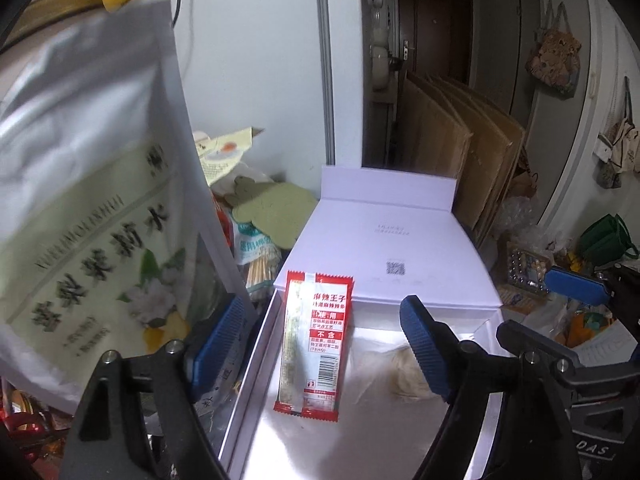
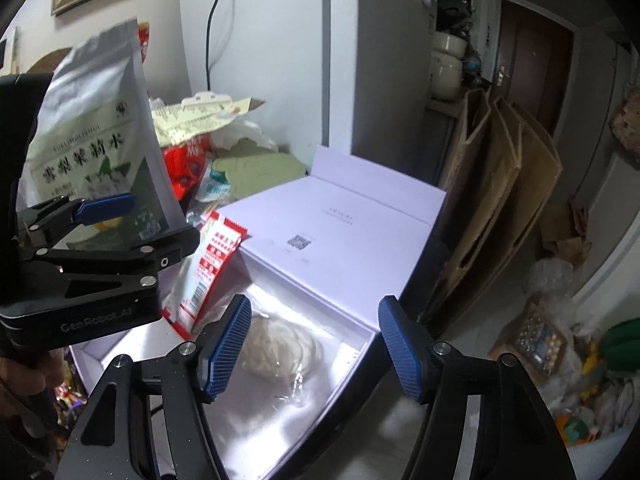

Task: Organize soft objects
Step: 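Lower both packets into the lavender box and open both tools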

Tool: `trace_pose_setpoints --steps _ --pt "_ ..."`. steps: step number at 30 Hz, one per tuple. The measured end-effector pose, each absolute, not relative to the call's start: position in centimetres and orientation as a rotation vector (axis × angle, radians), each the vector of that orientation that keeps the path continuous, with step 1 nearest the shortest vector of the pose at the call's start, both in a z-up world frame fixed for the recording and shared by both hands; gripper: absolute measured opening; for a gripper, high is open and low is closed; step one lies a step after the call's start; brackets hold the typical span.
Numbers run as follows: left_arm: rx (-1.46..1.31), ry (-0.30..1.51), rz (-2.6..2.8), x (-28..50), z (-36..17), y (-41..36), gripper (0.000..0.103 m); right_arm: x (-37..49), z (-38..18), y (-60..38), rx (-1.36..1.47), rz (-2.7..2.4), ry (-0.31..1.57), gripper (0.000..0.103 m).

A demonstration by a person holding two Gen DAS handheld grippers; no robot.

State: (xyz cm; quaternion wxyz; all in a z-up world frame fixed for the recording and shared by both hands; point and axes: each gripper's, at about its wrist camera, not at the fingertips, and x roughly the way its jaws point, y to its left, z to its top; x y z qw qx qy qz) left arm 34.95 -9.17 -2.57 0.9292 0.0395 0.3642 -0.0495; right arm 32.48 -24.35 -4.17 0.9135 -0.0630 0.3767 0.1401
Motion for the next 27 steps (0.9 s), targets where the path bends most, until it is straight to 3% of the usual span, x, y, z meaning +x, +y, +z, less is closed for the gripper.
trace_pose_setpoints --steps 27 --pt "0.084 0.526 -0.096 21.0 9.0 -7.8 0.081 19.8 6.8 -24.1 -0.121 0.315 0.523 0.069"
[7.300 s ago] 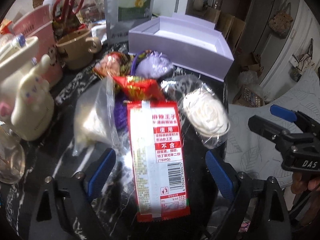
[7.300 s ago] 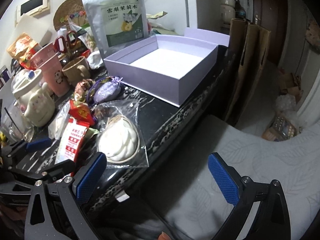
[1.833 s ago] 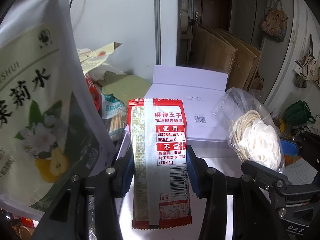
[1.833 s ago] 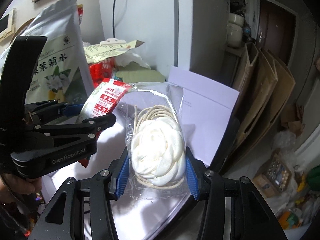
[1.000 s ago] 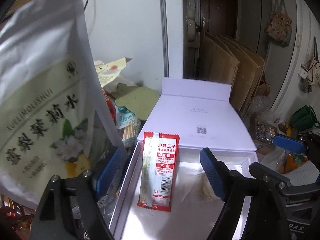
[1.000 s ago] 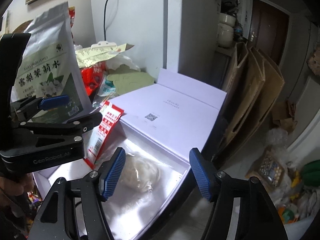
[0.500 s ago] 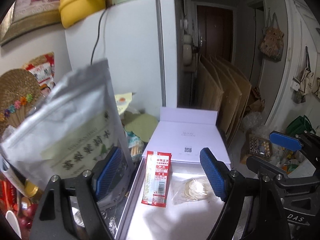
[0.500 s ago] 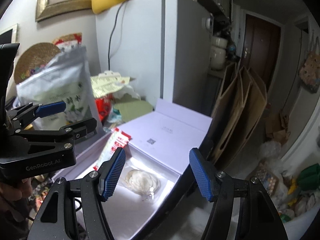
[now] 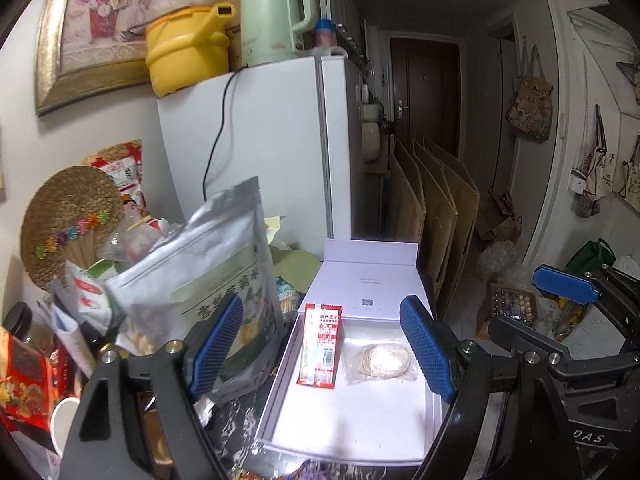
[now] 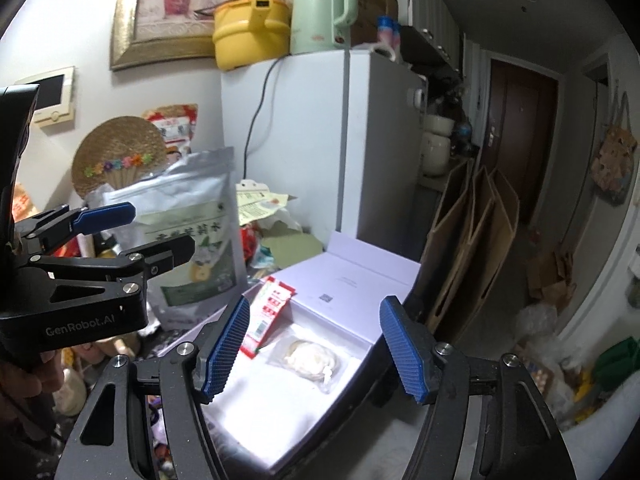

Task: Organize soft objects
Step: 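Lower both packets into the lavender box and open both tools, then move both open tools back toward the remaining snacks on the counter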

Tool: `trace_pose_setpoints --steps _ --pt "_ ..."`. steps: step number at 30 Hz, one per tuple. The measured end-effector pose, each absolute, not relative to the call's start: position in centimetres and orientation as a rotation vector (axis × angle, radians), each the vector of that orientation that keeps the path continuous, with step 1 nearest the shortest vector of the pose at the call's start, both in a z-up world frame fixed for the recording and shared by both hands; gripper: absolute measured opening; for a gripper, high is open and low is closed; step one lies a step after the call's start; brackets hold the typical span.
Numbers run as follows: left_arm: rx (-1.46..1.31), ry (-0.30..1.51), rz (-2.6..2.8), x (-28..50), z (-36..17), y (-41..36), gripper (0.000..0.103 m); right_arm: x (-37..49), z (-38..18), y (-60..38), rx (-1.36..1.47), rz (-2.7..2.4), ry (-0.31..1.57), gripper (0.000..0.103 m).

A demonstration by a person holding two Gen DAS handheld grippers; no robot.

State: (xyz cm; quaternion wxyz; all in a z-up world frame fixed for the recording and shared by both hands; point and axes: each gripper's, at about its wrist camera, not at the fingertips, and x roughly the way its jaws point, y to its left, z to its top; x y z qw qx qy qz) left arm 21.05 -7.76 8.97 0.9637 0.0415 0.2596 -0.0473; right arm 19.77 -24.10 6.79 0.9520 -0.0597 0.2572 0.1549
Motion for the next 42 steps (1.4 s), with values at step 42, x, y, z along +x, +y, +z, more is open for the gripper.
trace_pose_setpoints --steps 42 --pt "-0.023 0.668 0.08 1.8 1.6 -1.9 0.081 3.2 -0.1 -18.7 -0.142 0.56 0.579 0.073"
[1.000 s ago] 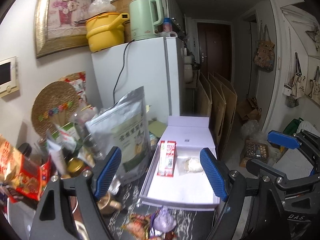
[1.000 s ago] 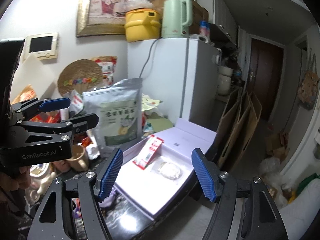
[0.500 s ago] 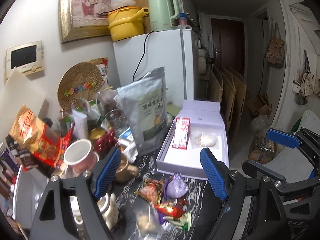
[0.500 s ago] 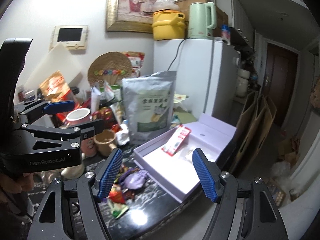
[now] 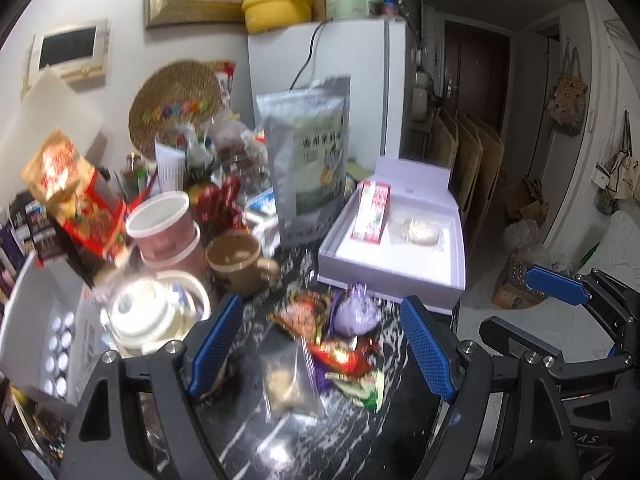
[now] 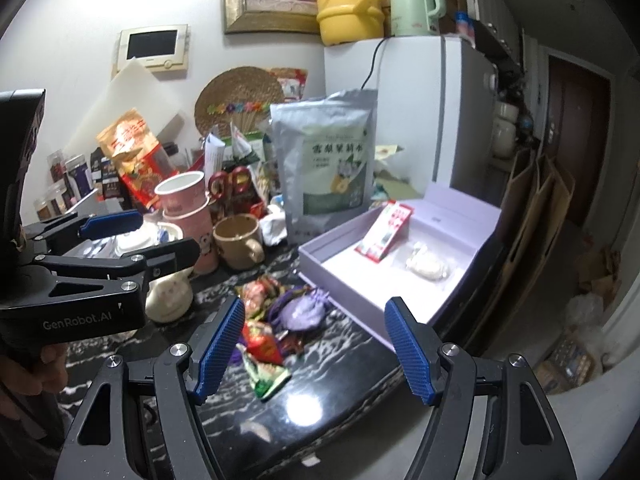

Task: Organize soft objects
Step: 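Move both open tools back toward the remaining snacks on the counter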

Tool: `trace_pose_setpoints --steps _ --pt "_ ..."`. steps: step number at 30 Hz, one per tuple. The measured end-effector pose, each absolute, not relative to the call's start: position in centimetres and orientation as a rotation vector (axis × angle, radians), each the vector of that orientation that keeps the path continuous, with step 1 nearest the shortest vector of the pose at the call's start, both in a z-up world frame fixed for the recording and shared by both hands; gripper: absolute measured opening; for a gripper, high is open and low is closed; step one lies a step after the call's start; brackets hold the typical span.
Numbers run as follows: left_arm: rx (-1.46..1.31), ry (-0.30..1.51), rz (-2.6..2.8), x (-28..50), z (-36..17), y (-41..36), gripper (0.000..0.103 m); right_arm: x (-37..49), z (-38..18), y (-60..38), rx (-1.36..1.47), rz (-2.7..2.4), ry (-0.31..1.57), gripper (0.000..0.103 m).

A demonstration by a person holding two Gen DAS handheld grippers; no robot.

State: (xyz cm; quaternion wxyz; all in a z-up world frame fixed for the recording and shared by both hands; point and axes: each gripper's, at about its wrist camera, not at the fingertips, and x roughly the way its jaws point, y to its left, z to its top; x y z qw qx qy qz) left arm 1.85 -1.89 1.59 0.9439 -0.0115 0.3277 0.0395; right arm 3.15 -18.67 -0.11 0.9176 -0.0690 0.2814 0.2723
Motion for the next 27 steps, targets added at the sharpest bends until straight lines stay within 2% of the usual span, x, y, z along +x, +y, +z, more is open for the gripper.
trace_pose_setpoints --steps 27 --pt "-0.194 0.945 0.091 3.8 -11.0 1.7 0.081 5.3 -12.0 -16.3 -0.132 0.637 0.841 0.073"
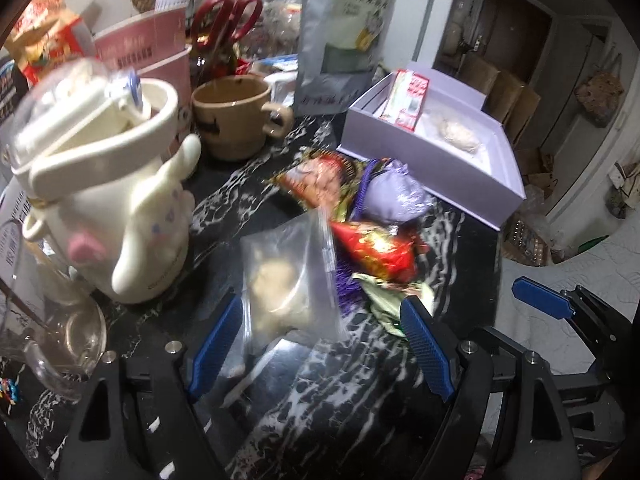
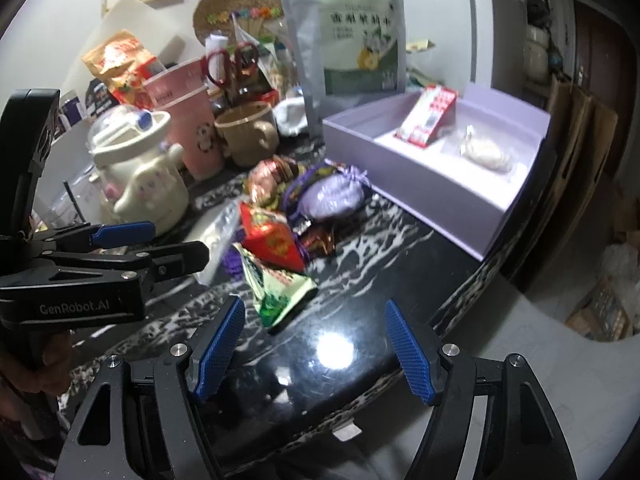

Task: Organize soft objects
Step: 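Move both open tools back toward the remaining snacks on the counter, then grasp the clear zip bag with left tool while right tool grasps the green triangular packet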

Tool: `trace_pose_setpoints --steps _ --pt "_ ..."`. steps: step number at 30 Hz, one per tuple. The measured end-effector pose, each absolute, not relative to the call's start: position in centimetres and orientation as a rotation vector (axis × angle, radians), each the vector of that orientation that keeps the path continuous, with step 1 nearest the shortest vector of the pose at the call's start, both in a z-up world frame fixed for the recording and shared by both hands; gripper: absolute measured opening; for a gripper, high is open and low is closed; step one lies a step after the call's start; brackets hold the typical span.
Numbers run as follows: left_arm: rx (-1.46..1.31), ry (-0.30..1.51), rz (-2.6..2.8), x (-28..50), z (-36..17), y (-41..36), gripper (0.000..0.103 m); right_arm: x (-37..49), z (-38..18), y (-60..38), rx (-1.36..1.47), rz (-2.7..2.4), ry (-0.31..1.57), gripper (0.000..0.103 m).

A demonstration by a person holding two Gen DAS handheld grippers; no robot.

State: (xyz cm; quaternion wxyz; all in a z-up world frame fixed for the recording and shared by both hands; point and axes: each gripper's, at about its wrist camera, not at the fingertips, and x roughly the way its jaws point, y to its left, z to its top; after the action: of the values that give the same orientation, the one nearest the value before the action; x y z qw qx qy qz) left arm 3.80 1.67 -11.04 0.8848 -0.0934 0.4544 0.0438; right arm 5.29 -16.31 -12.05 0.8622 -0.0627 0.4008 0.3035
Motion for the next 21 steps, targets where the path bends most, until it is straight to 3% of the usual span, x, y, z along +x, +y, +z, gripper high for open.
trace_pose_setpoints --steps 17,21 --pt "-0.257 1.028 0.077 6.6 -14.9 4.2 0.081 7.7 -14.9 -14.2 -0.142 0.734 0.92 0.073" --pt "-0.238 1.004 0.071 6.5 -14.9 4.0 0.064 8.0 -15.2 -13.7 -0.156 0.749 0.932 0.073"
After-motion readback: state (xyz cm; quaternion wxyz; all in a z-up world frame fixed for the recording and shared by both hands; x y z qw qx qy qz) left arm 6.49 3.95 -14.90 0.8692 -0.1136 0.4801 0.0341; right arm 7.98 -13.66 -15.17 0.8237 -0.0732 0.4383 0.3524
